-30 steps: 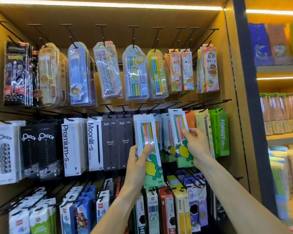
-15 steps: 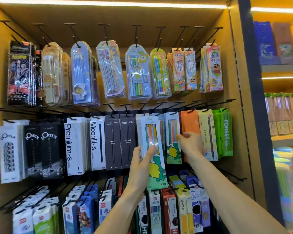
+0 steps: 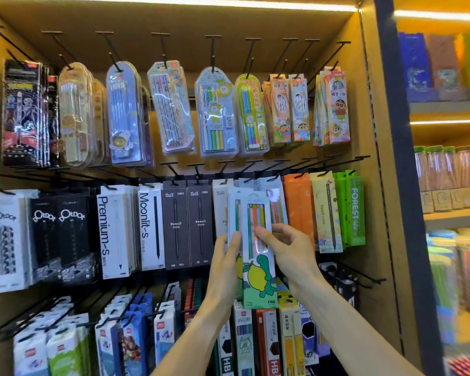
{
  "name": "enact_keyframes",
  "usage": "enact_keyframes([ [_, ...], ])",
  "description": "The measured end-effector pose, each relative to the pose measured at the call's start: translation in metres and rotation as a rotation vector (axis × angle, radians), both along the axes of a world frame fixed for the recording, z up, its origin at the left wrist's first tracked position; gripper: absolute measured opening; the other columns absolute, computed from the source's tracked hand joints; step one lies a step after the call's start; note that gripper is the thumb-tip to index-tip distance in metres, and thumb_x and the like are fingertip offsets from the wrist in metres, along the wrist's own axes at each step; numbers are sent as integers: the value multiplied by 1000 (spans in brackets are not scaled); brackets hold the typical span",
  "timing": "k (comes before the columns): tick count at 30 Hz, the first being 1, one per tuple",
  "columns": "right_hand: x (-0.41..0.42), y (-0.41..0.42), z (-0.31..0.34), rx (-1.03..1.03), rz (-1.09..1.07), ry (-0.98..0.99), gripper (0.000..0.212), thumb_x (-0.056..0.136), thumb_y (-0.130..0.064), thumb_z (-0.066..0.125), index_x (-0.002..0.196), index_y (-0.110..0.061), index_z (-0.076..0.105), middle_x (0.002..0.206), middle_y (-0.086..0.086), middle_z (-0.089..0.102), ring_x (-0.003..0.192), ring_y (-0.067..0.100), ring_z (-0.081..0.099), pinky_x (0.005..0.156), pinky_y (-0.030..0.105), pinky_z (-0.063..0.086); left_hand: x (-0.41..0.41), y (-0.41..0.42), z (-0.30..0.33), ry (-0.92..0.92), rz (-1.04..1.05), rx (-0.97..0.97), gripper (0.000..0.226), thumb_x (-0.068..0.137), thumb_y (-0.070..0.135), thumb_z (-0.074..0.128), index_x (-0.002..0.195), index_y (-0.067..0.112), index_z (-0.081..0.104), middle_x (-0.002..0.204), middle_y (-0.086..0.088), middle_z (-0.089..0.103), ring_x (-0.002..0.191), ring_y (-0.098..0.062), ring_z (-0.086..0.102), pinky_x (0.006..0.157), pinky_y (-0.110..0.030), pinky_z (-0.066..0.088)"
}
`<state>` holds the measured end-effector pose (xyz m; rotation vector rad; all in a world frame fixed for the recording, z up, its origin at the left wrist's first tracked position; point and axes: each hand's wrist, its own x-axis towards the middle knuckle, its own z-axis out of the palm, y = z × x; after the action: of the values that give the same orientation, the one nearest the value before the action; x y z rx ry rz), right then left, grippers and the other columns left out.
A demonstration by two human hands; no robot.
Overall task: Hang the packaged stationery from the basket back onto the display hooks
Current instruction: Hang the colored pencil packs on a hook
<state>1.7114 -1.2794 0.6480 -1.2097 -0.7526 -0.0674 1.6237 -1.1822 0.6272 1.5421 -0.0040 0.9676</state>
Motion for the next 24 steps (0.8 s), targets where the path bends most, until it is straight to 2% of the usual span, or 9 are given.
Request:
enact_keyframes([
  [3, 4, -3, -1, 44, 18, 51, 50, 85, -48, 78, 125, -20, 66, 116, -4, 73, 111, 13, 68, 99, 41, 55, 1, 2, 1, 29, 55, 0, 47, 100, 60, 49, 134, 27, 54, 131, 11, 64, 117, 0, 60, 91, -28, 50],
  [5, 12, -10, 5, 103, 20, 60, 35, 92, -42, 72, 119, -22, 65, 112, -7, 72, 108, 9, 66, 86, 31, 53, 1, 4, 2, 18, 89, 2, 66, 95, 69, 49, 146, 27, 46, 146, 8, 56, 133, -12, 54, 110, -41, 46],
  [6, 16, -14, 12, 126, -1, 61, 26, 95, -40, 69, 115, -23, 65, 111, -7, 70, 105, 8, 64, 79, 26, 50, 1, 5, 2, 22, 100, 1, 70, 93, 73, 49, 148, 30, 43, 150, 5, 54, 137, -18, 53, 113, -45, 44],
  [7, 22, -18, 19, 136, -39, 47, 23, 97, -39, 67, 113, -23, 65, 112, -6, 70, 105, 11, 64, 77, 27, 48, 1, 7, 2, 30, 90, -2, 68, 92, 75, 50, 146, 35, 42, 147, -2, 58, 133, -24, 58, 110, -45, 48],
  [9, 36, -21, 32, 138, -104, 34, 28, 98, -39, 66, 117, -18, 65, 118, -2, 68, 107, 16, 62, 80, 32, 48, 1, 10, 2, 21, 56, -28, 52, 97, 67, 51, 134, 31, 46, 114, -15, 77, 97, -35, 76, 82, -36, 61],
  [11, 45, -20, 44, 113, -143, 18, 29, 100, -36, 63, 120, -15, 65, 115, -4, 68, 102, 13, 62, 76, 29, 47, -1, 10, 4, -6, 28, -41, 39, 103, 55, 51, 124, 23, 49, 88, -14, 79, 70, -37, 77, 62, -32, 59],
  [13, 54, -15, 48, 83, -152, 13, 25, 101, -34, 63, 116, -15, 68, 108, -5, 70, 97, 10, 62, 73, 26, 47, -4, 6, 6, -16, 23, -47, 38, 102, 53, 52, 121, 20, 51, 86, -13, 79, 66, -38, 76, 57, -32, 58],
  [18, 72, -4, 49, 33, -206, 34, 29, 100, -35, 64, 116, -12, 70, 104, -4, 68, 99, 18, 59, 76, 33, 44, -4, 3, 7, -4, 17, -36, 39, 103, 54, 51, 124, 22, 50, 88, -20, 78, 67, -36, 77, 53, -25, 55],
  [24, 84, 21, 62, -47, -178, 173, 31, 97, -30, 69, 121, -10, 68, 116, 5, 63, 110, 27, 55, 96, 39, 45, -2, -1, 9, 5, 19, -28, 37, 103, 53, 50, 127, 26, 50, 96, -2, 81, 66, -34, 77, 57, -26, 57],
])
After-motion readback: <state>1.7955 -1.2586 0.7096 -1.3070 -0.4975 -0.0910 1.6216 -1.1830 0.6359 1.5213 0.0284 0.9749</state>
